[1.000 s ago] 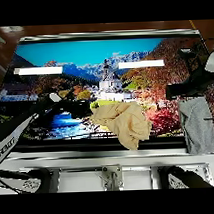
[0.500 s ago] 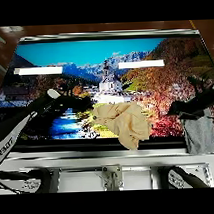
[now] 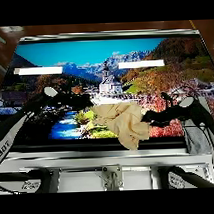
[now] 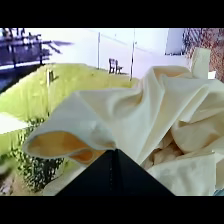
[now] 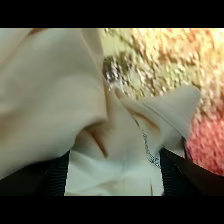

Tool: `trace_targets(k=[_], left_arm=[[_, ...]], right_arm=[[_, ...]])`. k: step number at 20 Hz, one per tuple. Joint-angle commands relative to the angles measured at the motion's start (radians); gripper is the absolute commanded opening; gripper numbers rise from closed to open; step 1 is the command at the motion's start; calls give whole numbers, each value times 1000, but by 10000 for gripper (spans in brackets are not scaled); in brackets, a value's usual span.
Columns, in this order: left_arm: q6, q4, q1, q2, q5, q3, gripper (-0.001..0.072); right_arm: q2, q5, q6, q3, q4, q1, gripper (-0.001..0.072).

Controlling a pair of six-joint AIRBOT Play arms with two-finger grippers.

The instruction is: Fold the shirts.

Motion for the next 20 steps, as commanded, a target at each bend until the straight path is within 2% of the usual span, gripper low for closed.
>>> trace_targets(k=[1,2,3,6,10,14,18,20], left_arm=[[3,0,0,3,0,3,36],[3,0,2,3,0,9,36],[3,0,4,4,0,20,35],[36,15,27,42,0,77,34],[35,90,111,225,0,244,34],[29,90,201,454,47,501,34],[29,90,220,607,135,692,34],[29,90,220,663,143,731,34]], right_arm=[[-53,-116,-29,-16,72,114,605],[-50,-114,-47,-13,68,129,330],[-44,-98,-48,-3,69,131,86],[29,-21,-55,76,39,111,66],[222,52,-55,308,-113,58,66],[418,0,-64,575,-168,56,67],[530,-132,-27,791,-130,56,66],[550,-138,-12,869,-93,56,66]])
